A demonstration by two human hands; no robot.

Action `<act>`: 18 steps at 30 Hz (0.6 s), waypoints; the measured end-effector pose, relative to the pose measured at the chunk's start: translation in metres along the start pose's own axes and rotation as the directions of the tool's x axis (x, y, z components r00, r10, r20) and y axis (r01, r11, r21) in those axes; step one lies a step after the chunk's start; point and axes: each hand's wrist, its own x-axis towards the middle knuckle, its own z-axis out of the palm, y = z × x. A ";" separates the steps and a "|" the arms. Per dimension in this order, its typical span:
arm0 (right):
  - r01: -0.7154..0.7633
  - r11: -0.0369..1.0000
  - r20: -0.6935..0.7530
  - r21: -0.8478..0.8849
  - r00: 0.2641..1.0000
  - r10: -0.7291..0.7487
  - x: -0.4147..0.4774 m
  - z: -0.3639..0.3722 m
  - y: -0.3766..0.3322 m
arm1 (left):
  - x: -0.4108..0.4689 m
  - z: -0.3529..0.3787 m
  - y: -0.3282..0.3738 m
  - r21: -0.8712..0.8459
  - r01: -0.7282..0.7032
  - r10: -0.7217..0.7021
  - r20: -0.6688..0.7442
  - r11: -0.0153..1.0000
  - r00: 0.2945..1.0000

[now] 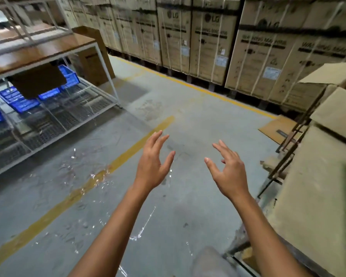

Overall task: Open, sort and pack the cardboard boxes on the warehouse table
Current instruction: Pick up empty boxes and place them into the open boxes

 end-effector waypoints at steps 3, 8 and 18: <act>-0.018 1.000 -0.063 -0.012 0.998 0.017 0.052 0.010 0.022 | 0.060 0.030 -0.017 -0.030 -0.041 0.041 0.026 0.999 0.999; -0.042 0.999 -0.170 -0.007 0.985 0.040 0.147 0.012 0.065 | 0.172 0.090 -0.033 -0.054 -0.143 0.146 0.054 0.988 0.988; -0.193 0.981 -0.320 -0.015 0.931 0.178 0.310 -0.041 0.144 | 0.363 0.210 -0.009 -0.156 -0.245 0.270 0.169 0.957 0.948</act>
